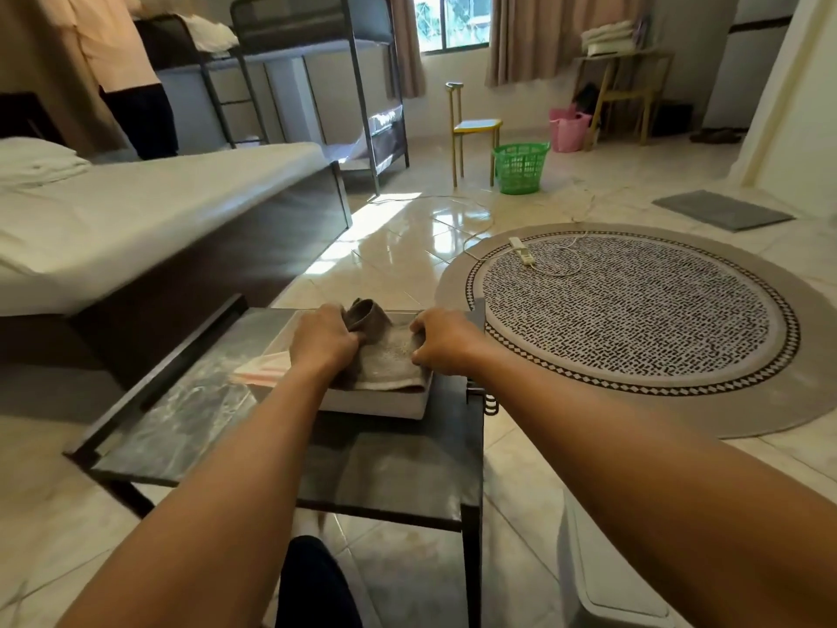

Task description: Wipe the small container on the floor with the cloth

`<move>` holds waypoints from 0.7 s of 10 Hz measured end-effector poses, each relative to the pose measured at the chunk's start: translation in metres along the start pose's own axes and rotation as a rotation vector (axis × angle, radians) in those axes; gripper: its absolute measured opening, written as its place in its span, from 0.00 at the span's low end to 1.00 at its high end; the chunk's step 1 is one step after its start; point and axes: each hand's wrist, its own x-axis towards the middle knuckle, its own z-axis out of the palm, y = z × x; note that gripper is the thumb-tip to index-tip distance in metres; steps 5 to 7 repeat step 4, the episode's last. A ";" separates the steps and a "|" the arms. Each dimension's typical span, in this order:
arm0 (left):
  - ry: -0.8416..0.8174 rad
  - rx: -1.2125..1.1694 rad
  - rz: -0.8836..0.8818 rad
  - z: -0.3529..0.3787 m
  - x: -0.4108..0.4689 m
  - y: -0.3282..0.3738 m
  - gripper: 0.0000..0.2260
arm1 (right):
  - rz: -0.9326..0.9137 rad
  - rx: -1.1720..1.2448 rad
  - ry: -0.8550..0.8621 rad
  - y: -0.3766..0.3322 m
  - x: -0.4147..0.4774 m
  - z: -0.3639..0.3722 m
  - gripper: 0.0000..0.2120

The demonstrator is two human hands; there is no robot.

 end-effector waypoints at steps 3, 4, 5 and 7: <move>0.073 -0.173 0.038 0.009 0.001 -0.003 0.19 | -0.042 0.005 0.111 0.001 -0.005 -0.011 0.29; 0.339 -0.297 0.085 -0.008 -0.014 0.000 0.17 | -0.081 0.201 0.217 0.008 -0.026 -0.040 0.27; 0.339 -0.297 0.085 -0.008 -0.014 0.000 0.17 | -0.081 0.201 0.217 0.008 -0.026 -0.040 0.27; 0.339 -0.297 0.085 -0.008 -0.014 0.000 0.17 | -0.081 0.201 0.217 0.008 -0.026 -0.040 0.27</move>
